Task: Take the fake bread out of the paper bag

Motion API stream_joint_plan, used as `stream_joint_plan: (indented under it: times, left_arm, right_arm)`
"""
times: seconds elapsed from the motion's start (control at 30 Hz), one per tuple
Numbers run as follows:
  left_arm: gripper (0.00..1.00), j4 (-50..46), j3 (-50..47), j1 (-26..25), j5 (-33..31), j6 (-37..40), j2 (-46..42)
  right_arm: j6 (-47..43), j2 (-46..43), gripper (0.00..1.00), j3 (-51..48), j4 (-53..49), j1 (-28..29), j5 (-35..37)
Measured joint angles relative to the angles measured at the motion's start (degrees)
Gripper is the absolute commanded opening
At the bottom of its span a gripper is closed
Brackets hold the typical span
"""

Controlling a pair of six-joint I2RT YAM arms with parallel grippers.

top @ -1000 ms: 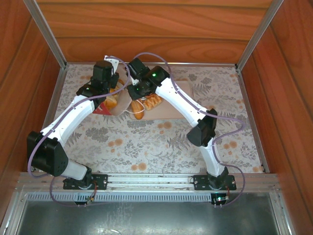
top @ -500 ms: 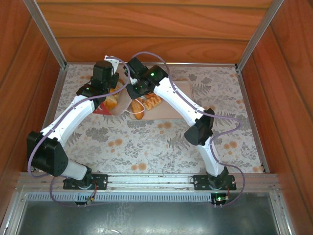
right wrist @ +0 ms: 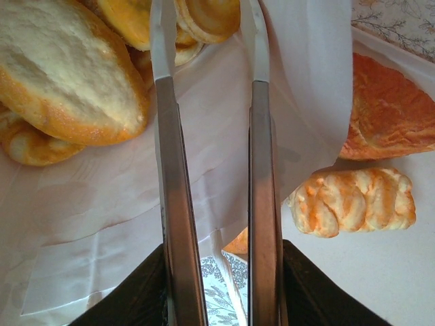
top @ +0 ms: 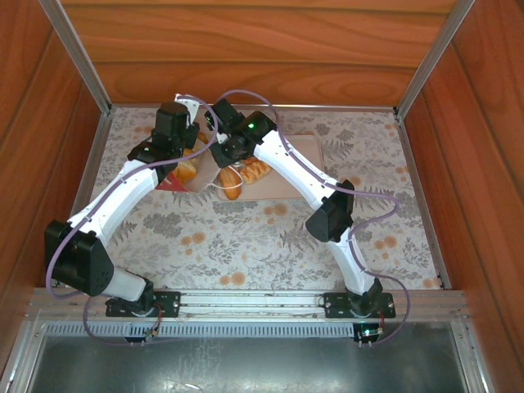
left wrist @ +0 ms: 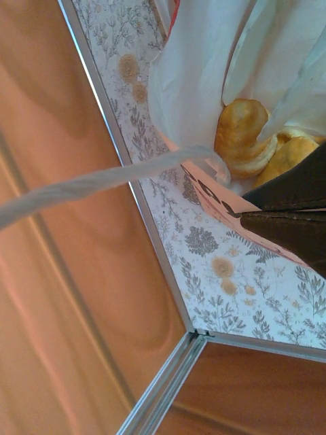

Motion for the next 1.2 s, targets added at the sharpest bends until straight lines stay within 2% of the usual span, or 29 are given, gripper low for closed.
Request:
stream_joint_plan:
  times: [0.4, 0.8, 1.03, 1.2]
  left_arm:
    - [0.00, 0.15, -0.24, 0.00, 0.35, 0.15, -0.09]
    - [0.00, 0.07, -0.33, -0.02, 0.70, 0.15, -0.24]
    - [0.00, 0.07, -0.35, -0.02, 0.70, 0.15, -0.24]
    - [0.00, 0.22, -0.61, 0.00, 0.72, 0.13, -0.24]
  right_arm:
    - [1.31, 0.11, 0.43, 0.22, -0.57, 0.02, 4.57]
    - [1.44, 2.27, 0.44, 3.10, -0.66, 0.04, 4.68]
    - [1.29, 3.54, 0.36, 3.23, -0.37, 0.04, 4.66]
    - [1.14, 3.65, 0.19, 3.69, -0.31, 0.07, 4.22]
